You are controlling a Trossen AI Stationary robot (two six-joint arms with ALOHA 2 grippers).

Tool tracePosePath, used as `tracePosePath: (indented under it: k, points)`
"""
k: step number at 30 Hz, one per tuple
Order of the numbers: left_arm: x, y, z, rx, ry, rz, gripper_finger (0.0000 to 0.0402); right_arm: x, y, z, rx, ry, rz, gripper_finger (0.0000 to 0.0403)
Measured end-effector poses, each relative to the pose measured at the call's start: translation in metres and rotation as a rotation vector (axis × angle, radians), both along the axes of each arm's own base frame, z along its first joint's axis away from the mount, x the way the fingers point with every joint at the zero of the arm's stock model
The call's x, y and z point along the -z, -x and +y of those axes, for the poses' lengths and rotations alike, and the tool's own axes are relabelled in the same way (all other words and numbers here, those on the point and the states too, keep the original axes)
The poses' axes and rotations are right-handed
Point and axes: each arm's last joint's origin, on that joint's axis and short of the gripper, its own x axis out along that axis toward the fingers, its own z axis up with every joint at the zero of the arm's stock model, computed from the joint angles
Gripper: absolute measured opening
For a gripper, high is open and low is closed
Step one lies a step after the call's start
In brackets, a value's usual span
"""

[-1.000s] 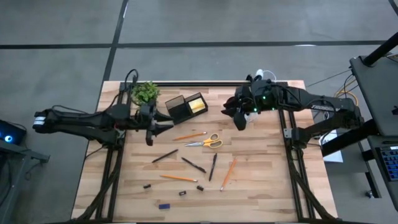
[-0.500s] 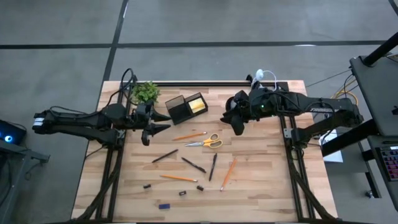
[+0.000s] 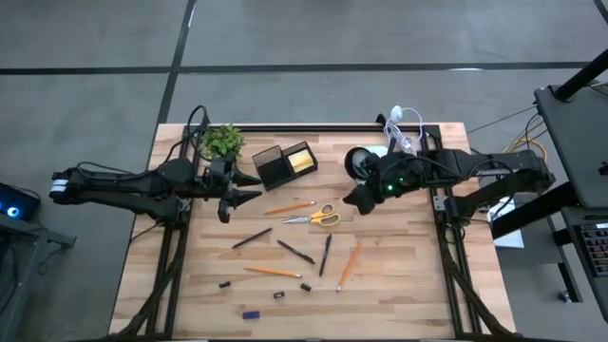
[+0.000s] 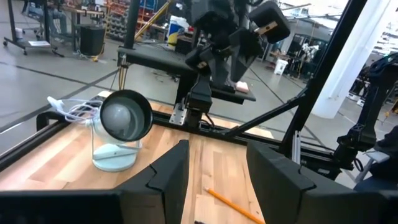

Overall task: Pick and place office supplies into organizer
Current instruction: Put the right black binder clip into the black desk organizer

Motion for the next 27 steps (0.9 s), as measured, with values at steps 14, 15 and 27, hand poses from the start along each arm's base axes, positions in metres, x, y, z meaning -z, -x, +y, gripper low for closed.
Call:
tracePosePath:
  k: [14, 15, 27]
  points:
    - [0.002, 0.001, 0.0, 0.0, 0.0, 0.003, 0.0146, 0.013, 0.007, 0.016, -0.018, -0.025, 0.108, 0.0132]
    - [0.002, 0.001, 0.0, 0.0, 0.0, 0.004, 0.0146, 0.013, 0.007, 0.017, -0.029, -0.016, 0.107, 0.0132]
    - [0.002, 0.001, 0.0, 0.0, 0.001, 0.0, 0.0146, 0.016, 0.007, 0.031, -0.05, 0.067, 0.106, 0.0132]
